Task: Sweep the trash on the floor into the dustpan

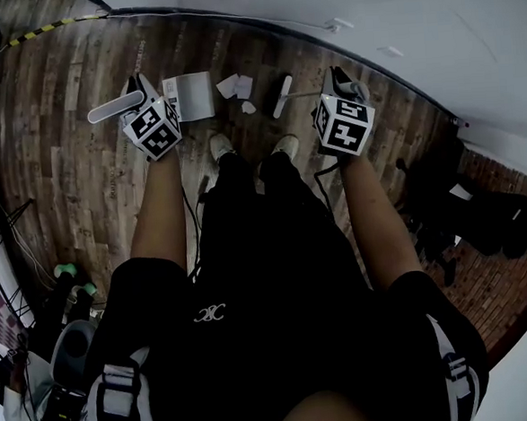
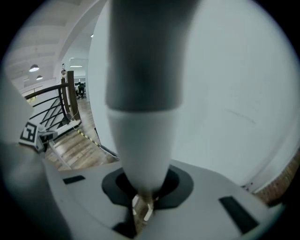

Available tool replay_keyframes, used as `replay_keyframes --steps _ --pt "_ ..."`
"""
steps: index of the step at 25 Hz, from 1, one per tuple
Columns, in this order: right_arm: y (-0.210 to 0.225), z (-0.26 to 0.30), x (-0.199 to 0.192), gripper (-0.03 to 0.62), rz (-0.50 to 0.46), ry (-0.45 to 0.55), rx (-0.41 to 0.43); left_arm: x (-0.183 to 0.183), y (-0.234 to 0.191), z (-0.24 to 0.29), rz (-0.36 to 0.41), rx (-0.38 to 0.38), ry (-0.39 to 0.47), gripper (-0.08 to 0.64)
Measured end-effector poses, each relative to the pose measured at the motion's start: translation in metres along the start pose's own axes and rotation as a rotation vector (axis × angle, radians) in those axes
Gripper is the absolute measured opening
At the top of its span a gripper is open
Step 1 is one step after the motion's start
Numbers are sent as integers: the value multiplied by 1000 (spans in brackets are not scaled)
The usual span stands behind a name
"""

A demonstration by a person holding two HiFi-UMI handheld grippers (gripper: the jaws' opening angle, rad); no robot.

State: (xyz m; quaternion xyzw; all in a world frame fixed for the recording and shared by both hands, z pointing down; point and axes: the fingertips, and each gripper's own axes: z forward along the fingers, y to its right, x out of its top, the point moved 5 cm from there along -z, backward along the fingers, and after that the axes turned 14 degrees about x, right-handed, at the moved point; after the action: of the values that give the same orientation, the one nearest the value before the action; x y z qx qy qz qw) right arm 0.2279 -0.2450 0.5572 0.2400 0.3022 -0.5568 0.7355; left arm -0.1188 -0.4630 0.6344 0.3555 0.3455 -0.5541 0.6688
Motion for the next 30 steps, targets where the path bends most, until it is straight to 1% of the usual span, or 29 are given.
replay_keyframes --steps 2,4,7,11,13,15,18,22,24,26,30 --pt "-12 16 12 51 46 4 17 -2 0 -2 2 -12 1 37" --pt "-29 29 22 52 66 13 44 -2 0 -2 7 -29 4 37" --pt "-61 45 32 52 65 13 103 -1 2 0 26 -65 12 37" --pt "-103 58 39 54 38 26 211 -1 -3 -1 19 -74 20 37" --pt "-118 63 46 55 37 41 244 -1 -5 0 18 -85 25 37" --pt "-127 66 52 57 56 57 270 -1 -7 0 29 -103 28 37" --pt "-130 69 58 58 129 82 315 -2 -11 0 45 -122 33 37" --pt "-122 70 56 58 287 117 355 -3 -15 2 39 -130 35 37" --pt "-120 66 54 58 337 138 375 -5 -15 2 39 -138 29 37" --pt "-117 59 56 57 349 153 385 -5 -13 1 41 -146 27 37" --pt "-107 39 62 57 345 175 360 1 -12 3 42 -159 45 37"
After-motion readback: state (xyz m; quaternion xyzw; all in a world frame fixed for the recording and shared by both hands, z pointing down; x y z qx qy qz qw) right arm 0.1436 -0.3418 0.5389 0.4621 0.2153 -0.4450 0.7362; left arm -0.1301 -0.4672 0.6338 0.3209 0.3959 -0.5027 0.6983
